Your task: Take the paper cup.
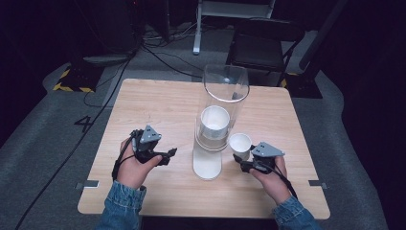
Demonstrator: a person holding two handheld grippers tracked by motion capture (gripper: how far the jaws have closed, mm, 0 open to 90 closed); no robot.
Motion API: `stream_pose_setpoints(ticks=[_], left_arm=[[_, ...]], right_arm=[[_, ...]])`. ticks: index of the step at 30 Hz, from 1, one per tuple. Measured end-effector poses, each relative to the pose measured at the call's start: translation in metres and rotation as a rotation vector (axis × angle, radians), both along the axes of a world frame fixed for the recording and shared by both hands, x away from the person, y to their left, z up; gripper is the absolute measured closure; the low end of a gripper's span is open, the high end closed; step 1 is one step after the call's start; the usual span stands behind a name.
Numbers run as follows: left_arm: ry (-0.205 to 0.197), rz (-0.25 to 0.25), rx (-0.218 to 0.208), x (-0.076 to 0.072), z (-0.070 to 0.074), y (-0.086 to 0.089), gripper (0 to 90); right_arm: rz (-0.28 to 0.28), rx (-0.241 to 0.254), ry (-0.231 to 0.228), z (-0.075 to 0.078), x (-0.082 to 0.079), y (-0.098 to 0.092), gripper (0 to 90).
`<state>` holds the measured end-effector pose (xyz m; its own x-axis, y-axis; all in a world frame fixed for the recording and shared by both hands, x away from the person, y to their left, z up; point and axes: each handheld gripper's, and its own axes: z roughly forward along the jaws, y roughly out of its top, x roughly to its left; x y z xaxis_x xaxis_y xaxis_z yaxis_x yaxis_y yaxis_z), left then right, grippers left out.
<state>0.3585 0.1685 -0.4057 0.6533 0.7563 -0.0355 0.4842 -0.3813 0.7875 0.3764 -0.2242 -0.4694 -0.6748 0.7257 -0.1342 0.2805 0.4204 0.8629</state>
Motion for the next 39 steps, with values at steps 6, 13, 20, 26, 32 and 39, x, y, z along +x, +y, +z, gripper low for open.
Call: stream_pose_setpoints(ticks=[6, 13, 20, 26, 32, 39], left_arm=[[-0.003, 0.005, 0.011, -0.002, 0.000, 0.002, 23.0], [-0.015, 0.002, 0.010, -0.007, 0.002, 0.003, 23.1], [-0.008, 0.022, 0.000, -0.010, 0.001, 0.007, 23.0], [-0.005, 0.027, 0.007, -0.013, 0.000, 0.011, 23.0], [-0.004, 0.026, 0.014, -0.016, -0.001, 0.011, 23.3], [-0.003, 0.033, 0.027, -0.020, -0.002, 0.013, 23.3]], right_arm=[[-0.056, 0.072, 0.013, 0.009, 0.005, -0.019, 34.1], [-0.130, 0.257, 0.054, 0.015, 0.013, -0.039, 33.8], [-0.194, 0.299, 0.050, 0.015, 0.022, -0.053, 33.4], [-0.222, 0.323, 0.054, 0.013, 0.029, -0.061, 33.3], [-0.247, 0.288, 0.058, 0.007, 0.038, -0.070, 33.2], [-0.281, 0.204, 0.083, -0.004, 0.049, -0.075, 32.8]])
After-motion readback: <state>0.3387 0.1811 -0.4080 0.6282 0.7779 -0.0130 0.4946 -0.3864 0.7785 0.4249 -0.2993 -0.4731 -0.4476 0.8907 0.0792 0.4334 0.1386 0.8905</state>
